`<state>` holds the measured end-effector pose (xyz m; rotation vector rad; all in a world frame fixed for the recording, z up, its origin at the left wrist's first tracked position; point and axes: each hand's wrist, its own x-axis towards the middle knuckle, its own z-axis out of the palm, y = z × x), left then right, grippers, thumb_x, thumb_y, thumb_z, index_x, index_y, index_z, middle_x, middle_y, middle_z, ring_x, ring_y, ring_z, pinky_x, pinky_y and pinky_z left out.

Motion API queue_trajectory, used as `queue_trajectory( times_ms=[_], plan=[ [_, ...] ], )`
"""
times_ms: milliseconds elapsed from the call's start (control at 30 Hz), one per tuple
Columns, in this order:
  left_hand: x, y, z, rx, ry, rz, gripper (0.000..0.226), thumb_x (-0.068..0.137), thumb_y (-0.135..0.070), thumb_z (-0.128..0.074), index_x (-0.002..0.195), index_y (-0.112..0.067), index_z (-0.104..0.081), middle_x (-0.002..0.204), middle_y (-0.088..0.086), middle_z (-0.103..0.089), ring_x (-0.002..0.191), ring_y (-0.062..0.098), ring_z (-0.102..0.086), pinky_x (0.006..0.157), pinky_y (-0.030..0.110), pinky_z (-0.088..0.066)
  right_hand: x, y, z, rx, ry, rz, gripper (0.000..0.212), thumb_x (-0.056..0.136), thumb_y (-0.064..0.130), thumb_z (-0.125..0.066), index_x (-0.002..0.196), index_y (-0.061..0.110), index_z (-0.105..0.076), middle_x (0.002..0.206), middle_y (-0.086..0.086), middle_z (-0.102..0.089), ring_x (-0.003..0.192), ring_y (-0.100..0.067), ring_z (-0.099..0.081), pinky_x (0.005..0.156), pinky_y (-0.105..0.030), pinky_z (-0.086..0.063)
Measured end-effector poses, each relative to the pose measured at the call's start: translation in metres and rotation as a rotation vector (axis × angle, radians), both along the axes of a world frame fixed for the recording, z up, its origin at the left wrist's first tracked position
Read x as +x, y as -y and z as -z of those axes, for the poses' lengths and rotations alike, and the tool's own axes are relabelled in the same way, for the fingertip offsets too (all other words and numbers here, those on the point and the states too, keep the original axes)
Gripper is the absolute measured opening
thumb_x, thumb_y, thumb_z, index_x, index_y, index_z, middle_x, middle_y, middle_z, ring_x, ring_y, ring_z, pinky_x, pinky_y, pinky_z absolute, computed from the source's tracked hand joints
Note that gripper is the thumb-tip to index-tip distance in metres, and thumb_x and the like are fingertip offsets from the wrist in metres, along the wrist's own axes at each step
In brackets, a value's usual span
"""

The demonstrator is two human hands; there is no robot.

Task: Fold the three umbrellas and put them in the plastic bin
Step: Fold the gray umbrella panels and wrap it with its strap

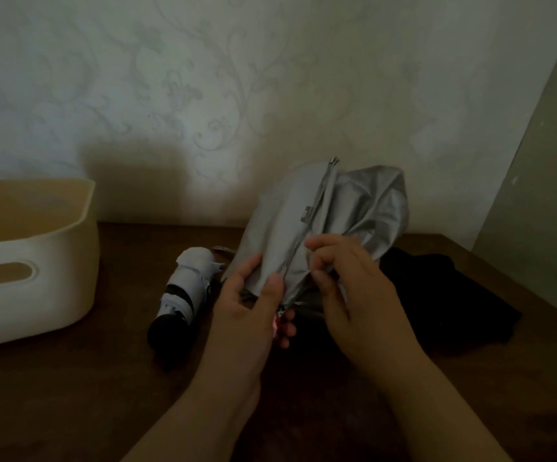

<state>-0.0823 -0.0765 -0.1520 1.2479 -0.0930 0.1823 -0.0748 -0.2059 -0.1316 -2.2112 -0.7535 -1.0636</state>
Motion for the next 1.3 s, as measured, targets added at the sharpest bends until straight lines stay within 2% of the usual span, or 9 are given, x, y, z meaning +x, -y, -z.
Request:
queue_trajectory(
  times_ms=[200,300,367,600,733,867,1067,1167,1300],
  plan=[
    [0.001,-0.003,-0.002,-0.054,0.016,0.04,0.033,0.092,-0.025,-0.051,0.125,-0.029,-0.049,0.06,0.004,-0.061,0.047,0.013,-0.055,0.041,0.024,-0.045,0.001,-0.003,0.005,0.345,-0.044,0.107,0.031,0.085,0.017,-0.063,0.103,0.033,-0.044,0.106,0.012,-0.046,0.099,0.003,-0.049,0.086,-0.008,-0.042],
    [0.0,0.0,-0.002,-0.053,0.017,0.072,0.032,0.093,-0.027,-0.05,0.124,-0.028,-0.05,0.063,0.004,-0.061,0.049,0.015,-0.055,0.042,0.025,-0.045,0.004,-0.003,0.007,0.123,0.011,0.215,0.022,0.086,0.035,-0.053,0.105,0.025,-0.057,0.118,0.009,-0.043,0.109,0.002,-0.039,0.097,-0.006,-0.028],
    [-0.001,0.002,-0.001,-0.052,0.012,0.091,0.031,0.094,-0.026,-0.049,0.124,-0.026,-0.051,0.064,0.005,-0.061,0.048,0.015,-0.055,0.041,0.025,-0.045,0.006,-0.004,0.008,0.025,0.026,0.271,0.028,0.087,0.038,-0.047,0.1,0.021,-0.064,0.119,0.006,-0.052,0.114,-0.009,-0.039,0.101,-0.017,-0.024],
    [0.002,0.002,-0.002,-0.154,-0.034,0.162,0.03,0.096,-0.027,-0.044,0.124,-0.02,-0.05,0.057,0.005,-0.057,0.044,0.014,-0.052,0.038,0.024,-0.042,0.01,0.005,0.011,-0.046,-0.035,0.35,0.04,0.081,0.024,-0.054,0.119,0.031,-0.053,0.124,0.002,-0.051,0.115,-0.02,-0.031,0.093,-0.044,-0.033],
    [0.004,0.002,-0.002,-0.202,-0.094,0.227,0.026,0.095,-0.027,-0.045,0.119,-0.019,-0.051,0.056,0.005,-0.057,0.042,0.014,-0.052,0.035,0.023,-0.04,0.009,0.008,0.006,-0.116,-0.039,0.256,0.029,0.078,0.022,-0.058,0.105,0.032,-0.056,0.126,0.006,-0.052,0.116,-0.015,-0.03,0.091,-0.036,-0.027],
    [0.002,0.003,-0.001,-0.217,-0.125,0.29,0.026,0.092,-0.023,-0.047,0.118,-0.02,-0.052,0.056,0.005,-0.056,0.043,0.014,-0.051,0.036,0.022,-0.041,0.012,0.01,0.005,-0.063,-0.078,0.14,0.015,0.076,0.01,-0.062,0.089,0.019,-0.061,0.099,0.004,-0.058,0.091,-0.005,-0.044,0.079,-0.014,-0.032],
    [0.004,0.0,0.0,-0.305,-0.187,0.272,0.038,0.089,-0.022,-0.053,0.127,-0.022,-0.049,0.055,0.003,-0.054,0.042,0.011,-0.051,0.037,0.02,-0.042,0.008,0.01,0.004,-0.01,0.014,0.176,0.011,0.079,0.015,-0.057,0.069,0.009,-0.055,0.075,-0.002,-0.059,0.074,-0.015,-0.052,0.067,-0.024,-0.039],
    [0.007,-0.004,-0.001,-0.326,-0.162,0.209,0.036,0.092,-0.021,-0.05,0.129,-0.022,-0.048,0.052,0.002,-0.053,0.04,0.011,-0.05,0.037,0.019,-0.042,0.005,0.009,0.0,-0.055,0.006,0.156,0.009,0.079,0.013,-0.055,0.072,0.011,-0.05,0.092,-0.003,-0.065,0.089,-0.016,-0.052,0.076,-0.021,-0.035],
    [0.007,-0.008,-0.002,-0.292,-0.12,0.153,0.036,0.093,-0.021,-0.05,0.128,-0.024,-0.047,0.052,0.001,-0.056,0.042,0.011,-0.053,0.037,0.022,-0.043,0.001,0.005,0.001,-0.05,-0.337,0.063,0.014,0.084,0.01,-0.061,0.078,0.016,-0.049,0.111,0.011,-0.059,0.096,0.006,-0.045,0.075,-0.007,-0.037]
  ],
)
